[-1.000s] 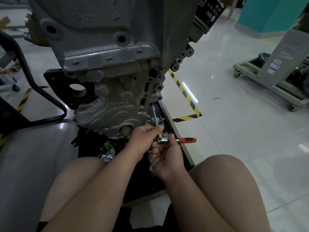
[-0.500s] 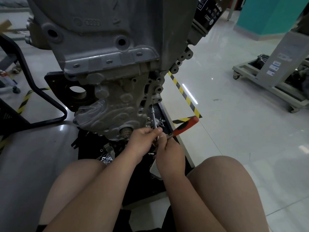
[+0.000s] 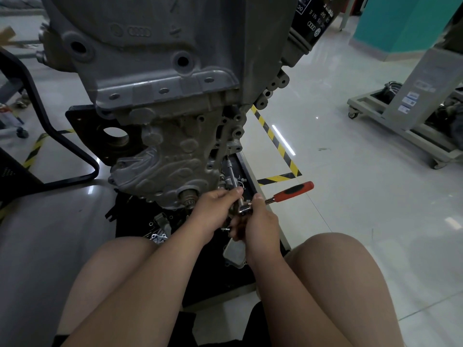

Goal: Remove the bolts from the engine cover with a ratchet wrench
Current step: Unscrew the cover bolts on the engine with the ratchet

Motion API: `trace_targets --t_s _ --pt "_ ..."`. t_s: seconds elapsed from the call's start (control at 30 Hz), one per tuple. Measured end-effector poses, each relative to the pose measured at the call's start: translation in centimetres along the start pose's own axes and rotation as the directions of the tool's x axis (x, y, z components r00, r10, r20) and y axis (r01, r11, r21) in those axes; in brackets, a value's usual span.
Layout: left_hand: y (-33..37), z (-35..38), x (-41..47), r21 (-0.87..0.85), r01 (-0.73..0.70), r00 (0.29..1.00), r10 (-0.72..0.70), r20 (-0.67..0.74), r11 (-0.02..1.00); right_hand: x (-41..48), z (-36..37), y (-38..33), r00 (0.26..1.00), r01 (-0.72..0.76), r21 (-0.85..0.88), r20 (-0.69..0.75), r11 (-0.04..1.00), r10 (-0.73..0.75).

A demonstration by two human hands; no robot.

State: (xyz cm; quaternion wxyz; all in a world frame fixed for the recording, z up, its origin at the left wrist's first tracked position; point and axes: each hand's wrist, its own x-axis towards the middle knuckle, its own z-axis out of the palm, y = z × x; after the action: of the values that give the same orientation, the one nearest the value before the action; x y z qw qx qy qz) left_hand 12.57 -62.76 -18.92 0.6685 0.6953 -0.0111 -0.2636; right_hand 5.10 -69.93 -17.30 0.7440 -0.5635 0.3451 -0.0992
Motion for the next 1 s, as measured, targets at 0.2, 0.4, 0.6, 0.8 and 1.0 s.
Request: trace_targets --t_s 0.2,0.4,0.6,0.8,1.0 --pt "0.8 -0.3 0.2 -0.304 0.287 0.958 -0.275 0.081 0.908 0.1 0.3 0.2 0.998 -0.056 0.005 0.04 0.998 0.055" --pt "1.2 -1.4 0.3 -0.539 0.298 0.94 -0.339 0.024 0.788 0.2 -0.5 -0.3 0.999 0.035 -0.091 0.021 0.995 -0.033" --pt "1.0 -1.6 0.3 -0.484 0.279 0.948 -0.317 0.003 0.829 -0.2 -2.7 -1.3 0.998 0.047 -0.086 -0.034 0.995 -0.05" --pt "1.0 -1.4 0.0 -0.402 0.278 0.957 -0.288 0.037 0.872 -1.1 -4.2 -3.1 0.999 0.048 -0.126 -0.003 0.991 -0.049" --pt "1.5 -2.5 0.7 -0.573 0.258 0.954 -0.297 0.026 0.778 -1.5 -4.9 -4.2 0.994 0.089 -0.374 0.095 0.923 -0.057"
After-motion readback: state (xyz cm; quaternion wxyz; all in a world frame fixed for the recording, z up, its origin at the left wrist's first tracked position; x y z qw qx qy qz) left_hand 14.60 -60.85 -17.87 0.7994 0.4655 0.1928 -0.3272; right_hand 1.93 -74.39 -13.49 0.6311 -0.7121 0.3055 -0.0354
